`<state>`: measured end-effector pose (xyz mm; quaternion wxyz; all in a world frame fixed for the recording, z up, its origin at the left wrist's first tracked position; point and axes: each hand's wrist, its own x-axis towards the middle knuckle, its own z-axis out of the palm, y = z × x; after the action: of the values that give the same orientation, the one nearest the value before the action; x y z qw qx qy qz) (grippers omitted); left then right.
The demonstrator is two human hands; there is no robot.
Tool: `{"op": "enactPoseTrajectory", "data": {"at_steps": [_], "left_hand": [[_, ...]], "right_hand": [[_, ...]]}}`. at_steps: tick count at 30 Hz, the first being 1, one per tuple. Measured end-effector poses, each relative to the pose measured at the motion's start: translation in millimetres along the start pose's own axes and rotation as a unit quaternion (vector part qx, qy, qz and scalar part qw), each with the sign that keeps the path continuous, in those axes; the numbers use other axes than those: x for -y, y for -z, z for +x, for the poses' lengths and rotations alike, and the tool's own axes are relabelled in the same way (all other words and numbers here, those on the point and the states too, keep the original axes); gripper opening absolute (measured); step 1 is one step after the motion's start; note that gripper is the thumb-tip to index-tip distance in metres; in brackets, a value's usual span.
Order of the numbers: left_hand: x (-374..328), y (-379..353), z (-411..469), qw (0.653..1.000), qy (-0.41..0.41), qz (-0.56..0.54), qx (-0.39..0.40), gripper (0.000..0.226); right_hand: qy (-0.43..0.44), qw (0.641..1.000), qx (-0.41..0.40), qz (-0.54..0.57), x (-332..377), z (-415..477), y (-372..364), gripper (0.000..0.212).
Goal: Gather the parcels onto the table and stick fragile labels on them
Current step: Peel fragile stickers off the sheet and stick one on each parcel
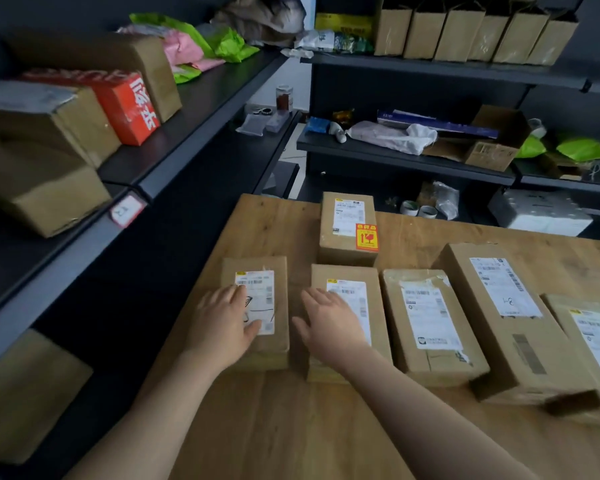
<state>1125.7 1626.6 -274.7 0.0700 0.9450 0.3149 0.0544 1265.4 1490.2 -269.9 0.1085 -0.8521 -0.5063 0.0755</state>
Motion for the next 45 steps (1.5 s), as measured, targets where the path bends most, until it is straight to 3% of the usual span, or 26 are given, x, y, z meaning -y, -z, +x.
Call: {"op": "enactPoseTrajectory", "data": {"at_steps": [4,8,15,23,29,38,45], "left_hand": [[20,-12,-24,0.996,0.054,-0.03,0.058,0.068],[26,-21,-29,0.979,0.105,-0.143,0.102,0.076],[29,-15,-63,0.965,0.134,-0.207,0.085,0.073],[23,-3,-164,0.96,0.131,-0.233,0.077,0.075],[12,-4,-223,0.969,0.105,-0.214,0.07,0.069],[-23,-13,-253,0.968,0.034,-0.223,0.106,0.052],[-75,-18,-246,0.969,-0.027,-0.218,0.115,0.058]], "right_hand": [[0.018,0.999,0.011,-0.023,25,-5,-27,0.038],[0.008,0.999,0.022,-0.024,35,-9,-35,0.033],[-0.003,0.999,0.037,-0.014,53,-31,-35,0.03],[0.003,0.999,0.036,0.016,80,-121,-44,0.029],[-0.019,0.999,0.023,0.025,88,-192,-46,0.039],[-0.069,0.997,-0.035,0.004,65,-275,-52,0.033],[-0.137,0.987,-0.073,-0.033,30,-306,-51,0.029]]}}
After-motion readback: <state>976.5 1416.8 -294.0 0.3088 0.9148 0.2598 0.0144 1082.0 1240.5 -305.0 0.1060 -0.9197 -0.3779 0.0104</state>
